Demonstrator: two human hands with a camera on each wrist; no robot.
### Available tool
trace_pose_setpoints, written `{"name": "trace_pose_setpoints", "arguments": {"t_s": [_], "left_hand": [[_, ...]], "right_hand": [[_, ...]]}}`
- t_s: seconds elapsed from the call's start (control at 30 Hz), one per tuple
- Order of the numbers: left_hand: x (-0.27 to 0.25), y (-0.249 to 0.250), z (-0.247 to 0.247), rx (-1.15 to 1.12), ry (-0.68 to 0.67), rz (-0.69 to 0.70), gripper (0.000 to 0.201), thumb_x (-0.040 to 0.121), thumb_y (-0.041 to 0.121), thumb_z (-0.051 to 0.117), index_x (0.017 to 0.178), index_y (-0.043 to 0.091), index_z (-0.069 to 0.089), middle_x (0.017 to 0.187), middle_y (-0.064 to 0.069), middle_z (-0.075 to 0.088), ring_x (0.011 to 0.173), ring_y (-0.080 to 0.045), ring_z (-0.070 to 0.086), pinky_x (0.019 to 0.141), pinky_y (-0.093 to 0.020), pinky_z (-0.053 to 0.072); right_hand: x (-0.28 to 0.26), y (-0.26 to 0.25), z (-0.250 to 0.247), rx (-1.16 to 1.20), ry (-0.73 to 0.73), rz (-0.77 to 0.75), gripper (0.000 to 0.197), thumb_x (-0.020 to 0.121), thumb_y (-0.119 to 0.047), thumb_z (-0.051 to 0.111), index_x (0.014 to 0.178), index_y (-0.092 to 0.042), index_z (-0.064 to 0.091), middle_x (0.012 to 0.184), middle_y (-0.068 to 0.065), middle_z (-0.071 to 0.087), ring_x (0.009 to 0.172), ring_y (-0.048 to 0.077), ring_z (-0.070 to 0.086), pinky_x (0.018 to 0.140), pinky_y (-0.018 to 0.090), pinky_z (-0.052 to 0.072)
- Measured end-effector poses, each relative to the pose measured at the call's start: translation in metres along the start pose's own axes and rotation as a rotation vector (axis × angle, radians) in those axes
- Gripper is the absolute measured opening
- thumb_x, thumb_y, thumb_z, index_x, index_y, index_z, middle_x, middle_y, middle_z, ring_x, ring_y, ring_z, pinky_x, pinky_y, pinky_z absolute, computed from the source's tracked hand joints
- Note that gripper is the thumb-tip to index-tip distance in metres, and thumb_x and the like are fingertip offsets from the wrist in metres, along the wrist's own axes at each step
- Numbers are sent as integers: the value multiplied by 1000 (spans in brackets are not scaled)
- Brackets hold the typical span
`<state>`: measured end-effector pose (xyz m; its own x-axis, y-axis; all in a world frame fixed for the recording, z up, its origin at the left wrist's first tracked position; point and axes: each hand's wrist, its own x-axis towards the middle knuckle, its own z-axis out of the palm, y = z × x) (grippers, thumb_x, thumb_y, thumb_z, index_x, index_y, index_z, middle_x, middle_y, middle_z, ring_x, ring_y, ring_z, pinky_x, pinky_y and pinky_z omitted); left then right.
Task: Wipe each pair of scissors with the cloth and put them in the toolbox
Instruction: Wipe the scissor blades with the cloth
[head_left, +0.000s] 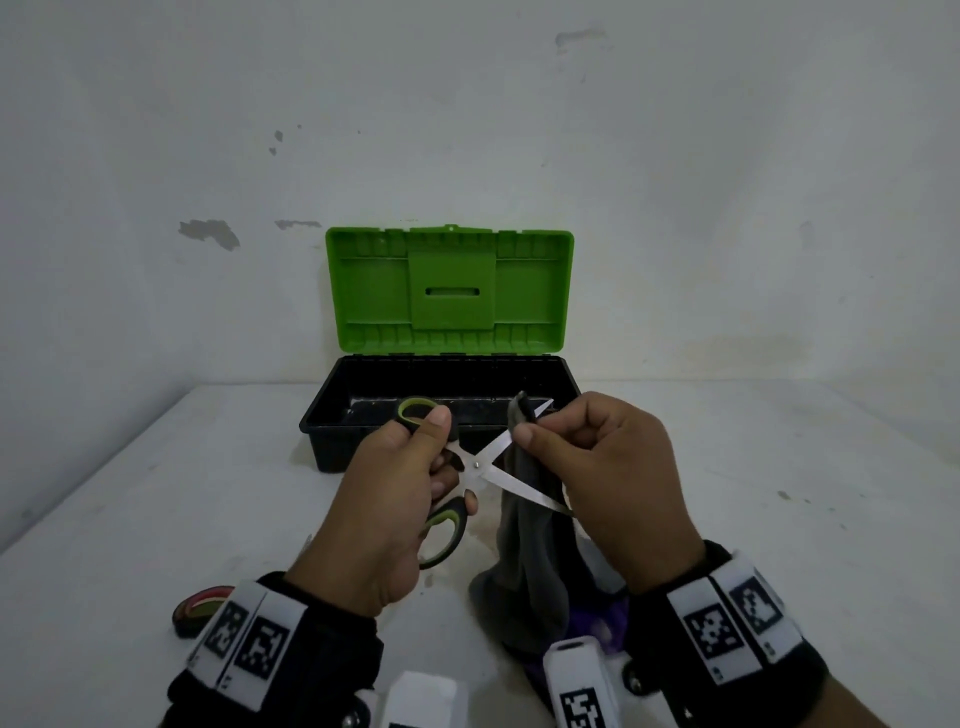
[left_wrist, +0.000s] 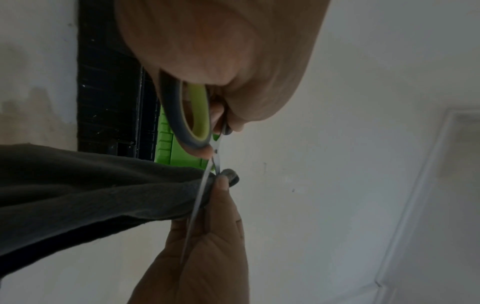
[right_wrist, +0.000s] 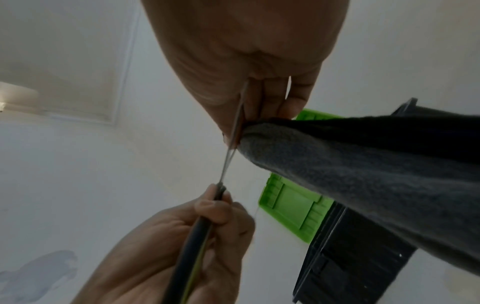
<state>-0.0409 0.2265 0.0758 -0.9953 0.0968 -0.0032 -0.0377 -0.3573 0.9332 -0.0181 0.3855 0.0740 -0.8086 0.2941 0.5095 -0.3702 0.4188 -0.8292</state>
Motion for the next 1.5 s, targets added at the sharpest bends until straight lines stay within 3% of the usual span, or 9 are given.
{"name": "trace_pose_setpoints", "arguments": {"t_s": [0.13, 0.3, 0.5, 0.6, 0.77, 0.93, 1.07, 1.27, 1.5], "left_hand": [[-1, 0, -3, 5, -4, 0, 26, 100, 26, 50, 83, 6, 51, 57, 1, 29, 46, -11, 28, 43, -27, 47], [-1, 2, -5, 10, -27, -8, 23, 99, 25, 52, 85, 7, 53, 59, 1, 28, 47, -10, 27, 45, -28, 47], [-2, 4, -7, 40, -42, 2, 24, 100, 24, 50, 84, 6, 53, 60, 1, 25, 45, -9, 26, 43, -28, 46], [-2, 5, -7, 46, -45, 14, 21, 100, 24, 50, 93, 4, 56, 60, 1, 24, 46, -10, 26, 43, -27, 46], [-3, 7, -9, 75, -27, 43, 25, 99, 23, 51, 82, 6, 52, 58, 1, 28, 45, -9, 28, 42, -27, 45], [-4, 3, -8, 65, -30, 64, 22, 99, 24, 52, 87, 6, 54, 58, 3, 27, 47, -10, 27, 46, -29, 46], [-1, 2, -7, 52, -19, 55, 23, 100, 23, 51, 84, 6, 55, 59, 1, 26, 47, -10, 27, 43, -28, 45], [-2, -2, -5, 23, -4, 40, 25, 99, 23, 53, 80, 8, 55, 56, 4, 29, 47, -10, 27, 44, -30, 46], [-3, 0, -10, 47, -25, 33, 26, 99, 23, 52, 77, 11, 57, 58, 3, 28, 47, -9, 26, 44, -29, 45]], "right_hand": [[-7, -5, 2, 44, -109, 11, 17, 77, -16, 83, 66, -13, 71, 62, -1, 74, 57, 16, 71, 55, 24, 55], [2, 4, -3, 113, 15, 50, 17, 76, -14, 84, 67, -11, 71, 63, 3, 74, 62, 24, 72, 59, 28, 57], [-5, 2, 1, 73, -34, 19, 16, 77, -18, 84, 67, -15, 72, 65, 1, 74, 62, 21, 72, 64, 37, 60], [1, 8, -1, 124, 58, 34, 17, 77, -18, 84, 68, -12, 71, 65, 2, 74, 64, 24, 73, 65, 38, 60], [-8, 4, 5, 148, 8, 31, 16, 78, -17, 83, 68, -14, 71, 65, 4, 74, 64, 29, 72, 65, 43, 60], [2, 9, -2, 188, 125, 65, 18, 77, -16, 84, 66, -13, 70, 64, 5, 73, 66, 31, 71, 66, 42, 59], [-8, 5, 6, 145, 35, 38, 17, 79, -17, 83, 68, -14, 70, 65, 4, 74, 63, 27, 72, 63, 38, 59], [-1, 8, 2, 199, 156, 74, 18, 78, -16, 83, 67, -12, 70, 62, 3, 73, 58, 14, 67, 58, 23, 52], [-8, 5, 8, 158, 48, 43, 18, 78, -16, 83, 67, -10, 70, 62, 4, 72, 57, 16, 67, 57, 23, 54]]}}
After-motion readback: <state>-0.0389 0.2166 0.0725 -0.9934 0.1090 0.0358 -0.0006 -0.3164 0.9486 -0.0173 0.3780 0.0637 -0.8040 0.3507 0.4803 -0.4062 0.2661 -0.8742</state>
